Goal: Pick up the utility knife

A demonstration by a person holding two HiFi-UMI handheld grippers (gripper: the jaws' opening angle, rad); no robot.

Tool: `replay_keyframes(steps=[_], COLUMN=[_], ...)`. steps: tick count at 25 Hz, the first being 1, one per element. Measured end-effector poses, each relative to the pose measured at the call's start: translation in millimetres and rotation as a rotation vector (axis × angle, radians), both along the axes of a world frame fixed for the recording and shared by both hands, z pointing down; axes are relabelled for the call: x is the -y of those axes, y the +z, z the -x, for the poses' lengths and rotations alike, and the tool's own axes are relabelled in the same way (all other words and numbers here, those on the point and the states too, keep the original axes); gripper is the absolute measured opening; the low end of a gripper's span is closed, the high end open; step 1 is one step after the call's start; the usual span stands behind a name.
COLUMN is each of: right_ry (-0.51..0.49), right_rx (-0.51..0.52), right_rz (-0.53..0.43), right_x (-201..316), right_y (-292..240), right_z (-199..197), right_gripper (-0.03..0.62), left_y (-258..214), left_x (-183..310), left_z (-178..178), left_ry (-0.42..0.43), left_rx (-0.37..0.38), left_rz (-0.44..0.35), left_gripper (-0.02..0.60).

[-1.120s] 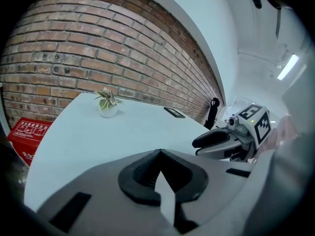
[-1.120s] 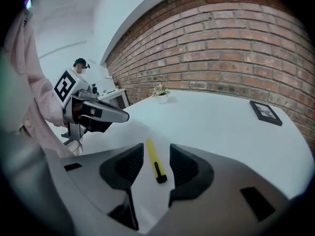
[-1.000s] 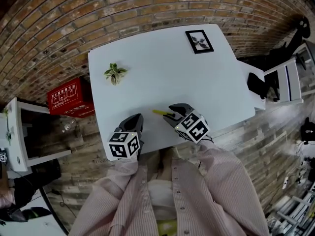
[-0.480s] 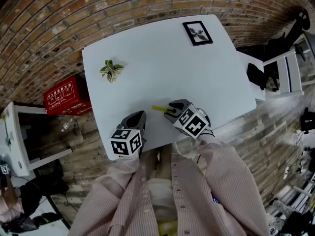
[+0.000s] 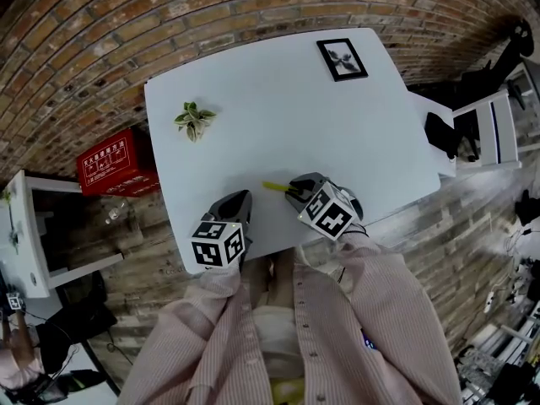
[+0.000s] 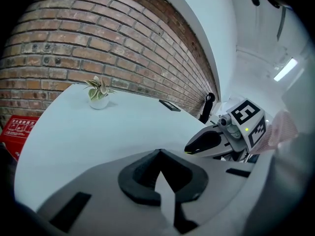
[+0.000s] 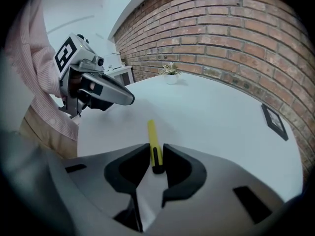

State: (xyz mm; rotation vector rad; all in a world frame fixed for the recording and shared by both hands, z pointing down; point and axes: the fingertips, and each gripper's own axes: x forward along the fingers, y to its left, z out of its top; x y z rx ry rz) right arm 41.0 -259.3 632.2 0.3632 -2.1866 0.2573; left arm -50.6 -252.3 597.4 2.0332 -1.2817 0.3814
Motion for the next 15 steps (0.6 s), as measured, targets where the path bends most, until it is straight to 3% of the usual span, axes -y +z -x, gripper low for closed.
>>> replay_keyframes(steps=[10,15], right_ry=[0.050,0.176], right_rx=[0.048,0.183], right_rz=[0.004,0.018], right_x=[-1,4], right_y=[1,-12], right_z=[-3,-7], right_gripper=[0.069,0.069], left_y=[-11,-21], left_x=[1,2], left_z=[4,1], left_ry=[-0.022,-0.012], left_rx=[0.011,0.002], left_rz=[-0.042,-0.097], left_gripper=[-0.008,-0.008])
